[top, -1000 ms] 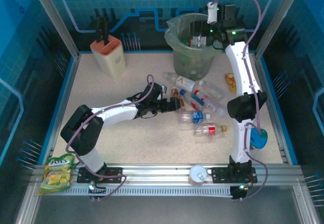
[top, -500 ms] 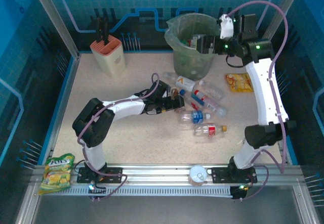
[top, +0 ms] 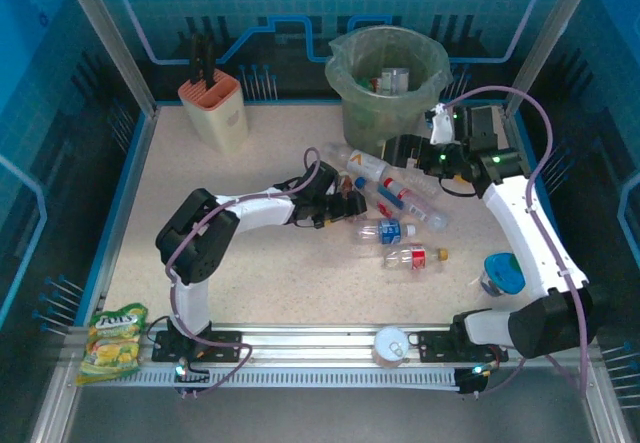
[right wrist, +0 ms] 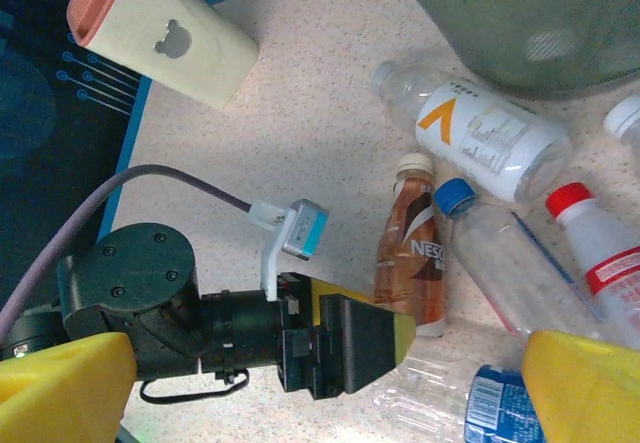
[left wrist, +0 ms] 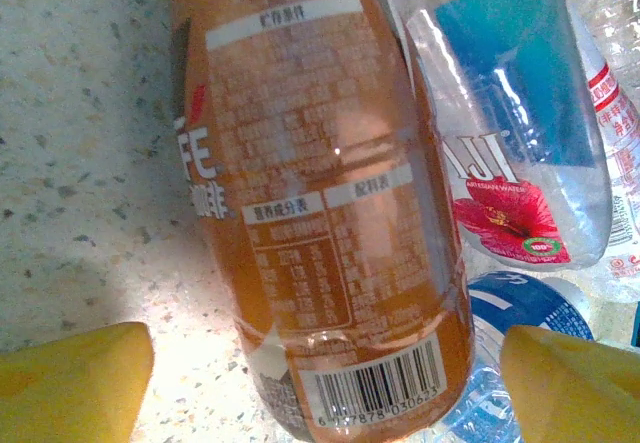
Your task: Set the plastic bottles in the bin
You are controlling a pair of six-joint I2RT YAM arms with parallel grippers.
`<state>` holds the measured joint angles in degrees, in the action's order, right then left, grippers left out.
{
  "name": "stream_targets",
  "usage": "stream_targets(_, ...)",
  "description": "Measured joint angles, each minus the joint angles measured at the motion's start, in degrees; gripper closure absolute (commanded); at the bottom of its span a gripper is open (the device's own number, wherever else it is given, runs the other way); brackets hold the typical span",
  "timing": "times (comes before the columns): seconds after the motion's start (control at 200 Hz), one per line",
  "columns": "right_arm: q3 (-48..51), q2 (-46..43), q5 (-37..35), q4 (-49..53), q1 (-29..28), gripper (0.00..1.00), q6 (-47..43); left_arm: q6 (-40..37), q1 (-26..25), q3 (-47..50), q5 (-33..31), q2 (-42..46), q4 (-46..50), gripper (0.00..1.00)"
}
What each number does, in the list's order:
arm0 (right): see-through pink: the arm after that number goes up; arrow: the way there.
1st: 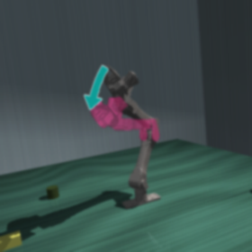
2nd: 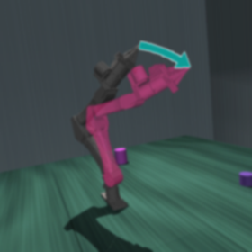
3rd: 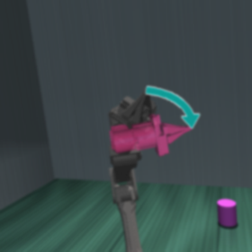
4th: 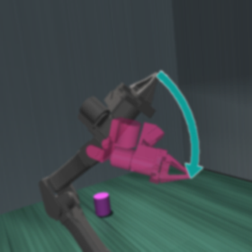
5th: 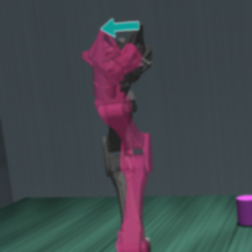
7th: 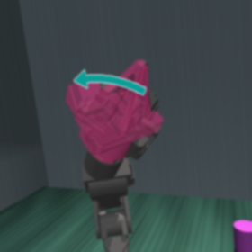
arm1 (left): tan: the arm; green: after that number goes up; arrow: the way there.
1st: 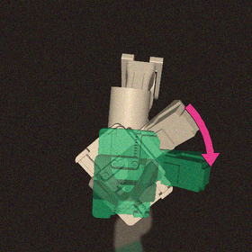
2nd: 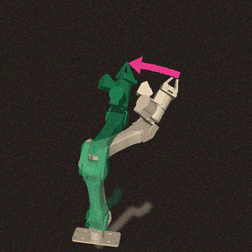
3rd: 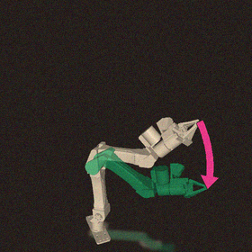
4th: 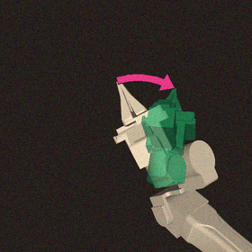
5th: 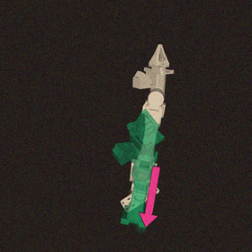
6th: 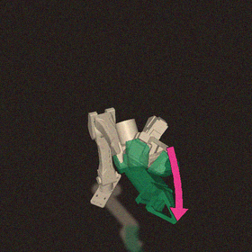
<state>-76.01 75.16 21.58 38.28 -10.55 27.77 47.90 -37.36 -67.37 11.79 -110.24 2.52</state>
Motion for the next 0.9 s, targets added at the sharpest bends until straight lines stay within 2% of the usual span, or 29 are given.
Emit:
stream_targets(0.255, 1.2, 1.8, -0.4, -2.5, -4.7, 0.00, 2.3, 0.7, -0.2, 0.0, 0.0, -0.7, -0.5, 0.34)
stream_targets(0.565, -0.3, 7.5, -6.0, 2.6, -7.6, 0.00, -0.1, 0.7, -0.1, 1.4, -0.5, 0.0, -2.4, 0.46)
stream_targets(0.66, -0.5, 7.8, -10.0, 3.7, -8.5, 0.00, 0.0, 0.6, 0.3, 3.0, -0.9, 1.6, -2.8, 0.49)
stream_targets(0.79, -5.2, 11.5, -20.2, 8.9, -11.9, 0.00, 1.6, 0.5, 1.5, 4.8, -1.2, 3.7, -2.8, 0.53)
stream_targets(0.901, -10.0, 15.4, -22.9, 12.2, -14.1, 0.00, 0.5, 0.0, 2.5, 5.3, -1.7, 4.9, -2.9, 0.55)
